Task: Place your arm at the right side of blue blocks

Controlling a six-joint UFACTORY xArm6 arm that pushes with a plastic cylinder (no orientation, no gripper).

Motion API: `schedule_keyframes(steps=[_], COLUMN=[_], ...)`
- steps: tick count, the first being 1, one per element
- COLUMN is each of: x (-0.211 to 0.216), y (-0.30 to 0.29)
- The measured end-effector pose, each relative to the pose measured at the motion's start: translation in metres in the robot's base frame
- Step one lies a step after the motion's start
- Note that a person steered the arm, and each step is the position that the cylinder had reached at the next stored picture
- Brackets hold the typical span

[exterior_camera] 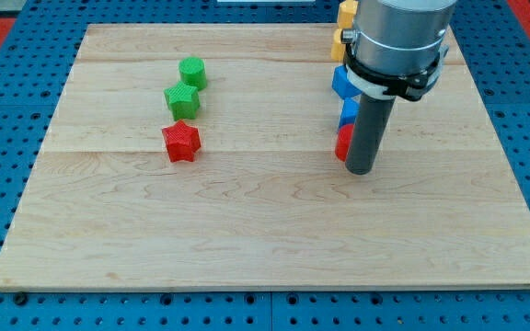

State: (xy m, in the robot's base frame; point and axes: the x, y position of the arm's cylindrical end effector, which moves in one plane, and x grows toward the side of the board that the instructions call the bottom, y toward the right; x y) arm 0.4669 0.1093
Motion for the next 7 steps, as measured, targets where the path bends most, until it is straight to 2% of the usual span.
schedule_keyframes(steps=[2,5,7], x=[-0.032,-0.043,-0.091], y=[0.0,0.03,0.045])
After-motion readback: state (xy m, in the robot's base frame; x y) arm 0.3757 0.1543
